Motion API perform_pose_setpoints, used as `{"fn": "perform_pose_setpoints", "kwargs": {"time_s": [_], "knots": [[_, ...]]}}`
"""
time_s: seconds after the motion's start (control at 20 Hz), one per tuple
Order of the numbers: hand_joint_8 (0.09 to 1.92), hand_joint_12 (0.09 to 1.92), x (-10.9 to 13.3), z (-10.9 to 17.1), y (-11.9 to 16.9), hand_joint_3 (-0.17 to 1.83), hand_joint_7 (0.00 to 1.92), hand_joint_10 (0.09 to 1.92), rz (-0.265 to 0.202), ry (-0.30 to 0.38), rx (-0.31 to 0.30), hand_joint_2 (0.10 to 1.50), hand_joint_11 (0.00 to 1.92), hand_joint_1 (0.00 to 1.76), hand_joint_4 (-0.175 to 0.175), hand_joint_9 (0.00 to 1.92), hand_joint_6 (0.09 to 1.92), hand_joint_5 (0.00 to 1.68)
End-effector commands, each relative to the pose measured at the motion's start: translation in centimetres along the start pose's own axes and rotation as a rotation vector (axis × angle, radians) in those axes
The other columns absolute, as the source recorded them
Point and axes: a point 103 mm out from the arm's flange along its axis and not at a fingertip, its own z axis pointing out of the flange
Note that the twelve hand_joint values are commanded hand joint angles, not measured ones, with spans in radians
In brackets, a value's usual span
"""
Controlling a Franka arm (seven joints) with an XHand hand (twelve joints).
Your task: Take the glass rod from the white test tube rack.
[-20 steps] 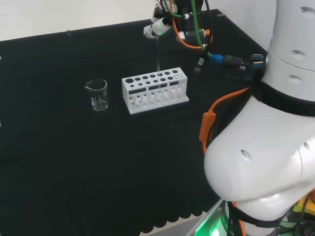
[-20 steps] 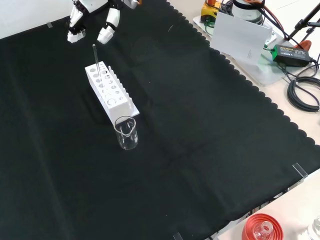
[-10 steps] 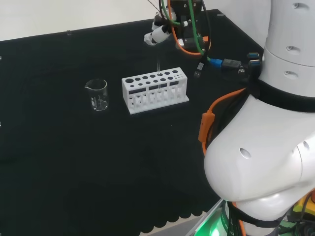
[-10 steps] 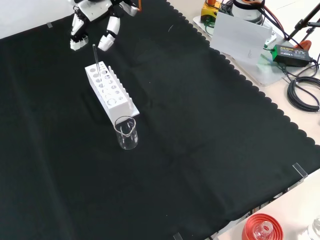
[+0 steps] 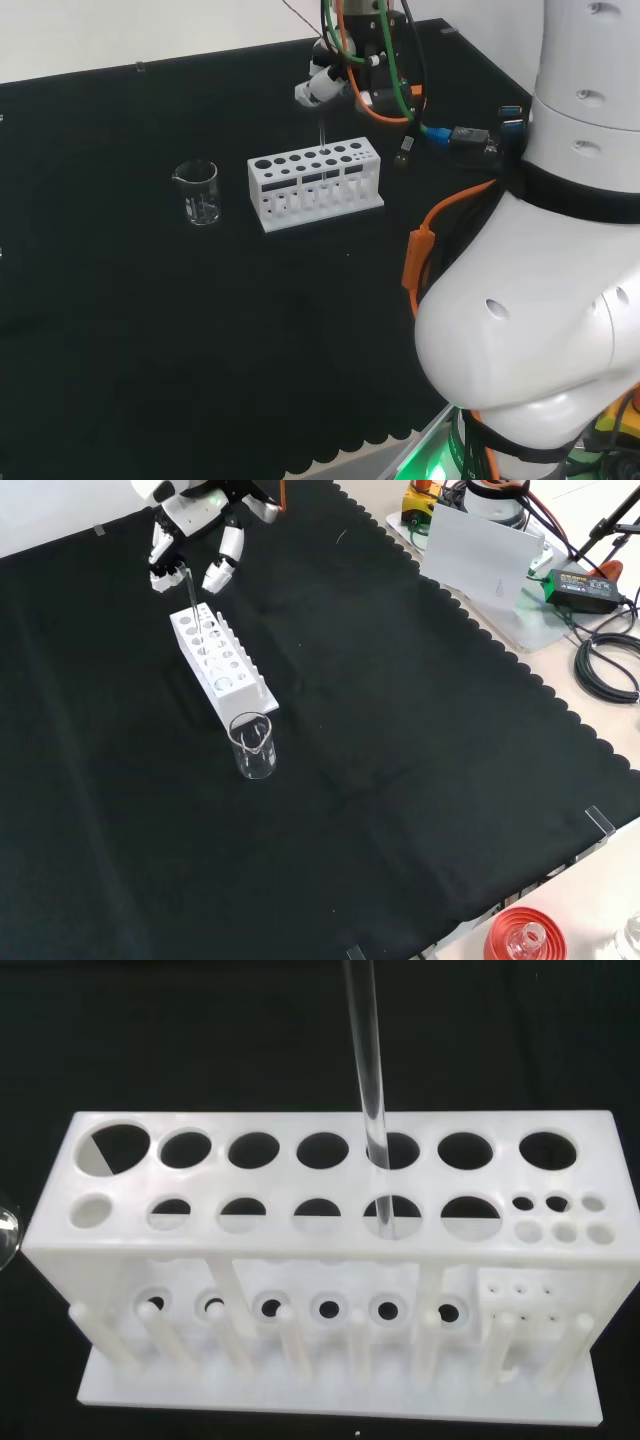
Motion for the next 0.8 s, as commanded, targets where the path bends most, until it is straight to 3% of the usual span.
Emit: {"fn": "perform_pose_setpoints", "kwargs": {"time_s": [0.05,0.3,0.8], "knots": [[0.85,1.23,-0.25,0.66,0.25,0.44,0.75,0.70,0.001,0.003,0.004,0.89,0.87,0.69,-0.172,0.96,0.90,0.42],[0.82,1.20,-0.10,0.71,0.33,0.52,0.84,0.66,-0.001,0.003,0.003,0.84,0.93,0.82,-0.175,1.03,0.94,0.49],[0.80,1.19,0.24,0.63,0.47,0.58,0.89,0.64,0.006,-0.007,0.006,0.82,0.97,0.85,-0.175,1.10,0.95,0.52]]}}
